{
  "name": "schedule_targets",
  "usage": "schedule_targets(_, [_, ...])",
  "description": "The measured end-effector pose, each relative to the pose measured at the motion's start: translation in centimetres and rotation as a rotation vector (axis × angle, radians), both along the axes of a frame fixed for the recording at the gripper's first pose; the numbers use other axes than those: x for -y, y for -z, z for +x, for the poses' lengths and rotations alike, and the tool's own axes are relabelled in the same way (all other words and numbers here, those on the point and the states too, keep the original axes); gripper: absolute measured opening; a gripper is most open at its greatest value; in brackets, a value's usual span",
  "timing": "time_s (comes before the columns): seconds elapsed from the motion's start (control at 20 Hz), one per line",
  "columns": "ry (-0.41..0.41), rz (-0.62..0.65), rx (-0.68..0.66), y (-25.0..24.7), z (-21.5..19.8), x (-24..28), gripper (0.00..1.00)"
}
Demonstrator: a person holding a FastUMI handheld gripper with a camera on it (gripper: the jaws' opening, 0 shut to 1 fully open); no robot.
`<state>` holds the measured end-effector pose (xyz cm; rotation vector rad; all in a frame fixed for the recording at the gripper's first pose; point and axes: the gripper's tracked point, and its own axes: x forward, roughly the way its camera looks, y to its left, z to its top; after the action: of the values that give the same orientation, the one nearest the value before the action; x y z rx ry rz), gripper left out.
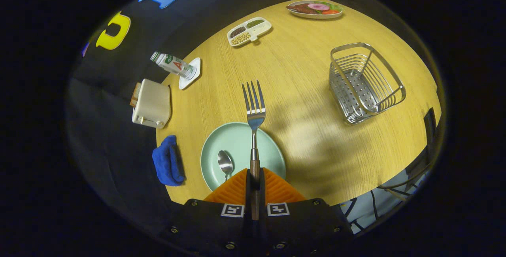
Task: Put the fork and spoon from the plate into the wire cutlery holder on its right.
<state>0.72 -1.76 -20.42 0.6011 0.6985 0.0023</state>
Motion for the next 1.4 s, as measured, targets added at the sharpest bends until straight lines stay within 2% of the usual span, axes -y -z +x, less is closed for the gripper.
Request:
schedule_targets(0.65, [0.286,0.122,0.05,-0.7,-2.8,9.1,0.07])
schedule_targets(1.4, [0.348,0.145,0.021,-0.2,-2.5,10.6,0.07])
